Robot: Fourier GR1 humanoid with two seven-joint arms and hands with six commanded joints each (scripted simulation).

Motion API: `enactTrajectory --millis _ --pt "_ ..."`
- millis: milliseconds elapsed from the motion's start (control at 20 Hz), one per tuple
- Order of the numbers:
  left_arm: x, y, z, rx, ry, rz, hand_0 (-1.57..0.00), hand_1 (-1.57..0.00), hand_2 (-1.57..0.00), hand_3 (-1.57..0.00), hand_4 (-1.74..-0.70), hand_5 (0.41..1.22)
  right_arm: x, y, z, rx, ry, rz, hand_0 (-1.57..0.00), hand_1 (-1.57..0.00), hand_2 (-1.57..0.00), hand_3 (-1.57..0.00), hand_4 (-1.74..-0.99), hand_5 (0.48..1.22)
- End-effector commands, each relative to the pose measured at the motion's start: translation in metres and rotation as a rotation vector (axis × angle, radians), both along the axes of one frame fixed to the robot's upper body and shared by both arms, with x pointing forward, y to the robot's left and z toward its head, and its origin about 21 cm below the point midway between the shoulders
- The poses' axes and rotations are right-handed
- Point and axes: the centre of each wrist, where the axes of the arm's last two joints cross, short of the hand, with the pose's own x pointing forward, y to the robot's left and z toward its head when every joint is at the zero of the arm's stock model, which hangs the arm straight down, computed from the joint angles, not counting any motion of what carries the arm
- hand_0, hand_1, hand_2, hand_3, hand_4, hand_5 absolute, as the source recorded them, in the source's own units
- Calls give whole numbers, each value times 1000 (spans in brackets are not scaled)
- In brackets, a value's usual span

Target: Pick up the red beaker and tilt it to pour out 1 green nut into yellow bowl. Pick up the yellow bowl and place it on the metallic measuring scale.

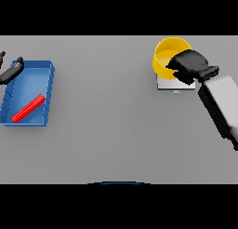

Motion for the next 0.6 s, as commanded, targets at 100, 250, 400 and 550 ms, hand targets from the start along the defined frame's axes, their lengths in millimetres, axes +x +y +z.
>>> enactTrajectory --millis 100,250,400,550 --pt "-1 3 0 -2 -1 6 1 1 1 1 -722 717 6 -13 -14 8 16 -40 -1571 -1571 -1474 -1235 -1741 1221" --pt "0 0 -1 -4 5 4 1 1 1 1 -725 712 11 -20 -23 29 49 -89 -1571 -1571 -1439 -1318 -1741 1221" --pt "2 -1 0 -9 6 6 1 1 1 1 -726 710 15 -22 -30 44 77 -104 -1562 -1571 -1405 -1374 -1741 1221" --pt "-2 2 -1 -9 10 8 1 1 1 1 -727 710 15 -21 -36 62 115 -122 -1469 -1571 -1369 -1466 -1741 1221"
